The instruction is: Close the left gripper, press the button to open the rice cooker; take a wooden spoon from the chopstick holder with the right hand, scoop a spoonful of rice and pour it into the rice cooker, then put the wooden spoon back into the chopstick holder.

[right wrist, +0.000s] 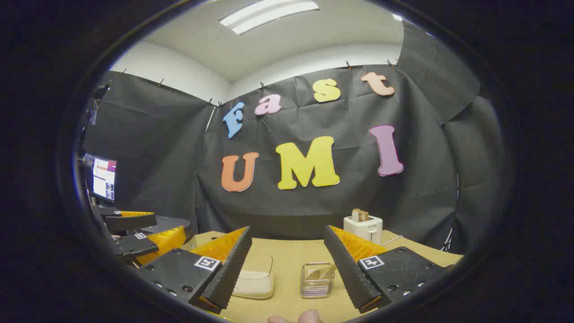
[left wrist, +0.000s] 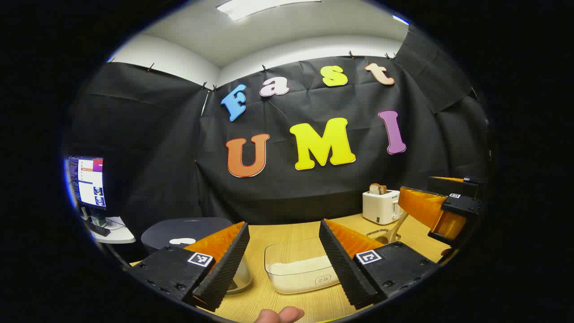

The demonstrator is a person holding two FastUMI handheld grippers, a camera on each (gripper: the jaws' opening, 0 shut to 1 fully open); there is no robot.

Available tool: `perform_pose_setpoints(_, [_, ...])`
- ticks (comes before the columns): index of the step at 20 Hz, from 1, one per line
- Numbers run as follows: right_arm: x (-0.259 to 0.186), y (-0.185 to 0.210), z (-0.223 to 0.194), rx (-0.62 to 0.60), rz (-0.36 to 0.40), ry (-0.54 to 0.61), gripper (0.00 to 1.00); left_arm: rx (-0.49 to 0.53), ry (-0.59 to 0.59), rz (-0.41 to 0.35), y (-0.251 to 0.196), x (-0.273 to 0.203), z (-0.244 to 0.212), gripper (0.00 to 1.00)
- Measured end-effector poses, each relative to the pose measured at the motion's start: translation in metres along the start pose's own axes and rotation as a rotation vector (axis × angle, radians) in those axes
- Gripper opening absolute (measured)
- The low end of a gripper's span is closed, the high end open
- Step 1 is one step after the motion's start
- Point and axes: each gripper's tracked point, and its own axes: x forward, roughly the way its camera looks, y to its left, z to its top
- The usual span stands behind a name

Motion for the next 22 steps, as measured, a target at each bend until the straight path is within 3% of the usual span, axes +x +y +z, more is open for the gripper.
perform_pose_setpoints(12, [0.006,-0.018,-0.004,-0.015,-0.060,0.020,0.93,-0.024,0.028,0.014,0.004,0.001,-0.006,0.99])
perform_pose_setpoints(18, [0.009,-0.018,-0.016,0.005,-0.044,0.050,1.00,-0.021,0.060,0.025,0.001,0.004,-0.017,0.99])
perform_pose_setpoints(22, [0.009,-0.026,-0.033,-0.005,-0.039,0.090,0.96,-0.042,0.101,0.047,-0.003,0.008,-0.029,0.99])
